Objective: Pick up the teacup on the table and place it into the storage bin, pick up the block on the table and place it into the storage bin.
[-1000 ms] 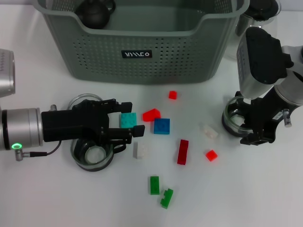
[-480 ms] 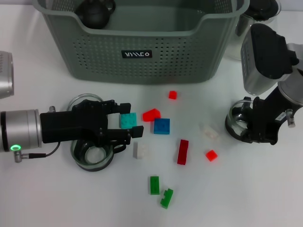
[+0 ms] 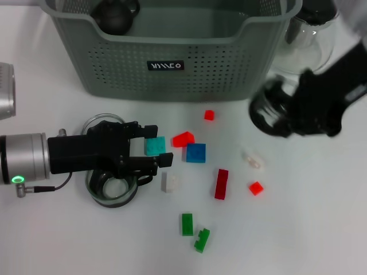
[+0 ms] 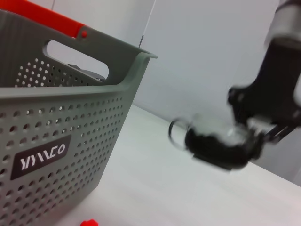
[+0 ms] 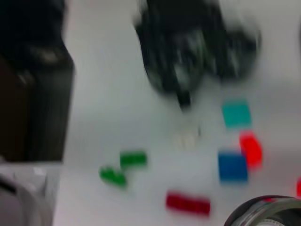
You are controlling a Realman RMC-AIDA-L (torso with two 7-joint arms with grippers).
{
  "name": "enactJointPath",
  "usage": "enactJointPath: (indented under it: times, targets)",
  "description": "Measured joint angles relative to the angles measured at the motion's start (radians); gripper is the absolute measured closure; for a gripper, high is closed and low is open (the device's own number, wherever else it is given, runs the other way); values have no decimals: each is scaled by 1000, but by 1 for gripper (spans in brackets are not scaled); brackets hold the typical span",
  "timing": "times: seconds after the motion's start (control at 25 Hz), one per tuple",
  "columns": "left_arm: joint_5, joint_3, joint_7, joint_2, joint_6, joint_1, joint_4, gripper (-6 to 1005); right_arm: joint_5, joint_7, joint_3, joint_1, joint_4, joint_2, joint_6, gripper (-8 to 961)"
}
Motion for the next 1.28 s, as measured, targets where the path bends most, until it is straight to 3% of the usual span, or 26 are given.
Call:
enactJointPath:
  times: [0.16, 0.28, 0.52, 0.72, 0.96, 1.28]
  targets:
    - [0, -4, 1, 0, 5, 1, 0, 173, 212, 43, 3, 53, 26, -61, -12, 898]
    - [0, -11, 2, 1, 7, 2, 1, 173, 311, 46, 16, 102, 79, -90, -10, 897]
    - [0, -22, 2, 4, 8, 2, 1, 173, 331, 28, 140, 215, 176, -100, 27, 897]
    - [0, -23, 2, 6, 7, -4, 2, 173, 320, 81, 176, 271, 233, -107, 217, 897]
    - [0, -22, 2, 5, 13, -9, 4, 173, 131, 175, 126, 354, 391, -83, 561, 898]
    - [4, -16, 2, 8, 19, -11, 5, 173, -121, 238, 53, 467, 672, -10, 968, 898]
